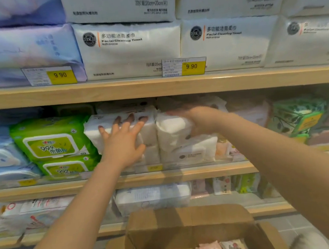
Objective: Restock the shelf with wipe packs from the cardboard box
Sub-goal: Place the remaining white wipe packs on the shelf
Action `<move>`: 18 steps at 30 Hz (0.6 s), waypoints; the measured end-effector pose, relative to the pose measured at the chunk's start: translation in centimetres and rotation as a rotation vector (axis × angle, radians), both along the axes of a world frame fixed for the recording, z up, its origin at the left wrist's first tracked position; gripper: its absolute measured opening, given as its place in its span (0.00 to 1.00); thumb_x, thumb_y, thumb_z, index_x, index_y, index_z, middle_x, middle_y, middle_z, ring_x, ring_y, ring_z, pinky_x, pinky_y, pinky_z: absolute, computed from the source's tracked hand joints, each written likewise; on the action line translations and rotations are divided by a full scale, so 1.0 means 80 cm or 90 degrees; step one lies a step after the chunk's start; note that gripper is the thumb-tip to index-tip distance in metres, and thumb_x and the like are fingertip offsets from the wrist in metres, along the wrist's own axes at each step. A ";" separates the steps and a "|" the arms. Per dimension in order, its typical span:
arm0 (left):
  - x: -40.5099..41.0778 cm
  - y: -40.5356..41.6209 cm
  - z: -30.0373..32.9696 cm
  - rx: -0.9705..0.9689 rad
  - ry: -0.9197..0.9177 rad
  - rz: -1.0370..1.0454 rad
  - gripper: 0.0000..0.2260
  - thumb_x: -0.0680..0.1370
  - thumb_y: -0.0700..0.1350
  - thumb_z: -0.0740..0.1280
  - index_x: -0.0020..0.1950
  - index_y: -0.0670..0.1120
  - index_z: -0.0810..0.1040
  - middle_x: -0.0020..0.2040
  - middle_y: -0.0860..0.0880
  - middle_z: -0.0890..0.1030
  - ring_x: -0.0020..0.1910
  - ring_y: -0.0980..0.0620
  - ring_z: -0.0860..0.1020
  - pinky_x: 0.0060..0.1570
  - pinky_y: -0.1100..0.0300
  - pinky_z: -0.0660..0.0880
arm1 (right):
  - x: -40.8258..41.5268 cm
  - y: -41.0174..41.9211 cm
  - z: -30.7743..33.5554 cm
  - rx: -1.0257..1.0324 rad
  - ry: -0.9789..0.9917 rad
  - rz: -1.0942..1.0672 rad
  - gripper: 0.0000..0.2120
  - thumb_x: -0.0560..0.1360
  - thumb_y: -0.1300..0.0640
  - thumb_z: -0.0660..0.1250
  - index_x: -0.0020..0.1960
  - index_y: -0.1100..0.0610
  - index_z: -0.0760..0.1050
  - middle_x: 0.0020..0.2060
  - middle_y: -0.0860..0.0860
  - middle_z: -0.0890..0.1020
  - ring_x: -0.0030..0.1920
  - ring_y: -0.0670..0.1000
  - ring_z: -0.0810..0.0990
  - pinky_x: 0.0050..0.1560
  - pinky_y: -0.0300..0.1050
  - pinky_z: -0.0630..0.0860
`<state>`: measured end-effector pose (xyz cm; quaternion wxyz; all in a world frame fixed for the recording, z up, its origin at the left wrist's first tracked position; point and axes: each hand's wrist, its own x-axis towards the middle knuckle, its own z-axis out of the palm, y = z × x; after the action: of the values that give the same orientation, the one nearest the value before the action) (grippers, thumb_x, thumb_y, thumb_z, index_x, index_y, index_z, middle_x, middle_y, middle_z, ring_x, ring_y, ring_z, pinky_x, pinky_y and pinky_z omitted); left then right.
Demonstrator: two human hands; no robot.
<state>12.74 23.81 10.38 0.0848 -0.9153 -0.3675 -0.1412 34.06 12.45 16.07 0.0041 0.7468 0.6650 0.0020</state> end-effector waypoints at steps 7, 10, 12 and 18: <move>0.000 0.004 -0.009 0.014 -0.033 -0.016 0.33 0.73 0.59 0.62 0.75 0.62 0.50 0.74 0.48 0.61 0.74 0.40 0.54 0.66 0.30 0.49 | 0.012 0.015 -0.007 -0.039 0.049 -0.046 0.38 0.75 0.55 0.68 0.75 0.40 0.48 0.70 0.52 0.70 0.63 0.53 0.72 0.49 0.38 0.64; 0.001 0.005 -0.011 0.023 -0.026 -0.012 0.33 0.73 0.59 0.62 0.75 0.62 0.50 0.74 0.48 0.60 0.74 0.40 0.54 0.66 0.30 0.49 | 0.005 0.008 -0.008 -0.020 0.003 -0.027 0.40 0.75 0.57 0.67 0.77 0.44 0.46 0.71 0.53 0.67 0.67 0.55 0.68 0.53 0.42 0.66; 0.002 0.005 -0.010 0.026 -0.037 -0.013 0.32 0.74 0.57 0.62 0.75 0.60 0.53 0.73 0.47 0.62 0.73 0.41 0.56 0.66 0.31 0.50 | -0.003 -0.004 -0.010 0.041 -0.025 -0.015 0.39 0.74 0.58 0.68 0.77 0.46 0.49 0.72 0.53 0.65 0.68 0.56 0.66 0.62 0.48 0.65; -0.009 -0.019 -0.024 0.042 -0.234 -0.049 0.23 0.75 0.49 0.63 0.70 0.48 0.67 0.65 0.46 0.70 0.67 0.45 0.66 0.67 0.32 0.52 | -0.004 -0.052 -0.034 0.167 -0.058 0.041 0.37 0.73 0.55 0.69 0.76 0.48 0.53 0.73 0.52 0.62 0.70 0.55 0.62 0.69 0.51 0.59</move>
<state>12.03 22.32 8.45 0.0407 -0.8841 -0.3369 -0.3213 33.71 8.30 13.31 -0.0633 0.7185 0.6816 0.1231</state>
